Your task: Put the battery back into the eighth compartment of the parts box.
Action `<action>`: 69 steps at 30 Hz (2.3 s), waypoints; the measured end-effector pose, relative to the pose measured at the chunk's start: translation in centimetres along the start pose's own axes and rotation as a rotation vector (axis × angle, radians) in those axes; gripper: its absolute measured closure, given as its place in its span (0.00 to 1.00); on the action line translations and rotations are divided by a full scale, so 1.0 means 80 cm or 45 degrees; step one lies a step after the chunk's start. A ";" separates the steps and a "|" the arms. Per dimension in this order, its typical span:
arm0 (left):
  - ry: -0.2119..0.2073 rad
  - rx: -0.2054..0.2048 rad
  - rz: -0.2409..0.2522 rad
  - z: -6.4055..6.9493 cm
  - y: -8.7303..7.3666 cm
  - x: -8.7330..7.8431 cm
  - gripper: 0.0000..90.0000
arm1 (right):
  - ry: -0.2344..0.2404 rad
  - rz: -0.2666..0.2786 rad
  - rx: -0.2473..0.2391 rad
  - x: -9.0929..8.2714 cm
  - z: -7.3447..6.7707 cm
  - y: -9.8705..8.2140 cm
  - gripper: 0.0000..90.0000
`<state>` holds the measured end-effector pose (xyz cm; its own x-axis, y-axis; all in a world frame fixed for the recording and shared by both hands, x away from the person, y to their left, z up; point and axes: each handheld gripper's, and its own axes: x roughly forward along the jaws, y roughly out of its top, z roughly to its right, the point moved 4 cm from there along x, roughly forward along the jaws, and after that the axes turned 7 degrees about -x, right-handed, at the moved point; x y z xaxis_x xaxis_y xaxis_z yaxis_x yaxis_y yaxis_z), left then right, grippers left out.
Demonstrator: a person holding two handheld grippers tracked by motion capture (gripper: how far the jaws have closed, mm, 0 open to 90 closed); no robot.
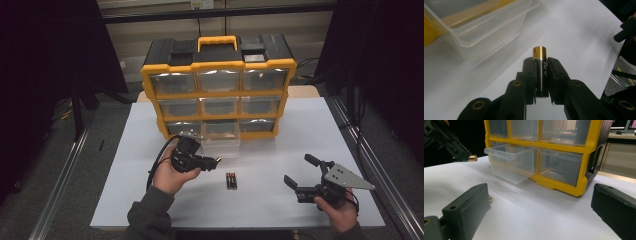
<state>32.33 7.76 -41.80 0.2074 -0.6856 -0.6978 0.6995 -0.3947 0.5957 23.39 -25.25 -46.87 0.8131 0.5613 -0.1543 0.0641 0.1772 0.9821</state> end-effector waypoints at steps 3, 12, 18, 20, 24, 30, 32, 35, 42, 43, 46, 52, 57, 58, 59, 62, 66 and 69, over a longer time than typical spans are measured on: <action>0.013 0.012 0.003 0.001 0.005 -0.003 0.86 | 0.001 -0.002 0.003 0.000 0.000 0.000 0.02; 0.022 0.033 0.010 0.007 0.032 -0.013 0.86 | 0.000 0.004 0.000 0.000 0.000 0.000 0.02; 0.030 0.040 0.008 0.007 0.043 -0.014 0.86 | 0.001 0.004 -0.001 -0.001 0.000 0.000 0.02; 0.042 0.038 0.006 0.007 0.046 -0.015 0.86 | 0.002 0.001 0.004 -0.001 0.000 0.000 0.02; 0.044 0.055 0.009 0.006 0.054 -0.017 0.86 | 0.003 0.003 0.007 -0.001 0.000 0.000 0.02; 0.067 0.062 0.014 0.005 0.065 -0.019 0.86 | 0.003 0.003 0.007 -0.001 0.000 0.000 0.02; 0.063 0.060 0.022 0.004 0.068 -0.019 0.86 | -0.001 0.003 0.003 -0.001 0.001 -0.001 0.02; 0.063 0.056 0.025 0.003 0.070 -0.018 0.86 | 0.000 0.003 0.003 -0.001 0.001 -0.001 0.02; 0.087 0.052 0.031 -0.003 0.078 -0.016 0.86 | 0.002 0.001 0.004 -0.001 0.001 -0.001 0.02; 0.087 0.052 0.031 -0.003 0.078 -0.016 0.86 | 0.000 0.001 0.004 -0.001 0.001 -0.001 0.02; 0.111 0.052 0.034 -0.008 0.081 -0.013 0.86 | -0.001 0.002 0.009 -0.001 0.001 -0.001 0.02; 0.133 0.034 0.043 -0.019 0.086 -0.007 0.86 | -0.001 0.003 0.007 -0.001 0.002 -0.001 0.02; 0.176 0.054 0.026 -0.028 0.089 0.003 0.86 | 0.005 0.008 0.008 -0.001 0.001 -0.001 0.02; 0.196 0.056 0.026 -0.029 0.089 0.005 0.86 | 0.005 0.008 0.008 -0.001 0.001 -0.001 0.02; 0.198 0.059 0.033 -0.030 0.090 0.008 0.86 | 0.004 0.007 0.011 -0.001 0.001 -0.001 0.02; 0.227 0.064 0.030 -0.033 0.090 0.012 0.86 | 0.006 0.009 0.010 -0.001 0.001 -0.001 0.02; 0.250 0.058 0.054 -0.039 0.092 0.018 0.86 | 0.004 0.007 0.011 -0.002 0.002 -0.001 0.02; 0.270 0.055 0.055 -0.042 0.092 0.021 0.86 | 0.005 0.006 0.013 -0.002 0.002 -0.001 0.02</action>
<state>40.13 5.74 -39.87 0.3789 -0.5606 -0.7363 0.6576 -0.3967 0.6405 23.33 -25.46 -46.91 0.8109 0.5656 -0.1499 0.0661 0.1659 0.9839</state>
